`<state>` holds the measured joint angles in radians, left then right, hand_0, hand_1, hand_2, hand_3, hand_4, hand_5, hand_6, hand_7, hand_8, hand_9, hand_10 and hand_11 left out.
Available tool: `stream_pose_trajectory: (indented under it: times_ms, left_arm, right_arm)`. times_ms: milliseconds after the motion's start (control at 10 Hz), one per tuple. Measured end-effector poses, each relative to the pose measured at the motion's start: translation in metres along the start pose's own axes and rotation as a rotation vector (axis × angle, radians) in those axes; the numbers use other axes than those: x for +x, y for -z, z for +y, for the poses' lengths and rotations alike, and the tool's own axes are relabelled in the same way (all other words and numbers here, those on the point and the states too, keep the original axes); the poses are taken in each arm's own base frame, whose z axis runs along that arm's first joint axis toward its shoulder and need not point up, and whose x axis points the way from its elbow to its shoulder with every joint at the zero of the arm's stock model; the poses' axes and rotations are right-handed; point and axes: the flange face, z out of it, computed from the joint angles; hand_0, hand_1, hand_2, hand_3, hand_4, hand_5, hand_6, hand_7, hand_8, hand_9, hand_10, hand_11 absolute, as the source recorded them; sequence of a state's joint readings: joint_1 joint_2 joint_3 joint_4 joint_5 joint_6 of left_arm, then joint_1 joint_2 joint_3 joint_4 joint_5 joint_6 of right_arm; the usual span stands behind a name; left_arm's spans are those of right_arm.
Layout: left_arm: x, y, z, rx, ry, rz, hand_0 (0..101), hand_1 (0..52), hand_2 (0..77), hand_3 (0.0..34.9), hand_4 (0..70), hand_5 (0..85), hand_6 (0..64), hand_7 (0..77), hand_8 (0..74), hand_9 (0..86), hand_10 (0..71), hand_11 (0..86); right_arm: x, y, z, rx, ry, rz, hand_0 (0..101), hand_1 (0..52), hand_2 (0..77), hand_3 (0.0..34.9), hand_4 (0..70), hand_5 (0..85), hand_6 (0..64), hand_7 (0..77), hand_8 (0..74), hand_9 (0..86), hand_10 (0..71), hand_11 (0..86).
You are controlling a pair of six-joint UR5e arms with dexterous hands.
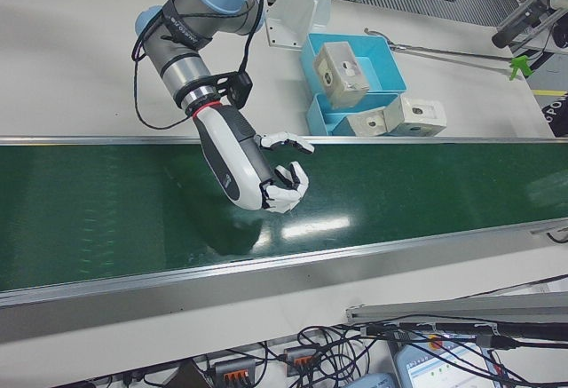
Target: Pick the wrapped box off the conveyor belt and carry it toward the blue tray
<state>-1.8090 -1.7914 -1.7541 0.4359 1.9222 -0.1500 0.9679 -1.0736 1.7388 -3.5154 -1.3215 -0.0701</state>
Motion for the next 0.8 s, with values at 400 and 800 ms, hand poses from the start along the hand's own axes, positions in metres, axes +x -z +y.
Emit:
stream_pose_trajectory:
  times_ms: [400, 800]
  left_arm:
    - [0.0, 0.0, 0.0, 0.0, 0.0, 0.0, 0, 0.0, 0.5, 0.0, 0.0, 1.1, 0.0, 0.5, 0.0, 0.0, 0.5, 0.0]
    - [0.0, 0.0, 0.0, 0.0, 0.0, 0.0, 0, 0.0, 0.5, 0.0, 0.0, 1.1, 0.0, 0.0, 0.0, 0.0, 0.5, 0.0]
  right_arm:
    - [0.006, -0.013, -0.01, -0.053, -0.056, 0.045, 52, 20.2, 23.5, 3.8, 28.4, 46.4, 42.5, 50.7, 22.9, 36.5, 13.1, 27.8]
    - [0.002, -0.013, 0.011, -0.095, -0.052, 0.041, 51, 20.2, 26.7, 17.9, 14.2, 30.5, 7.1, 25.6, 0.0, 7.1, 0.0, 1.6]
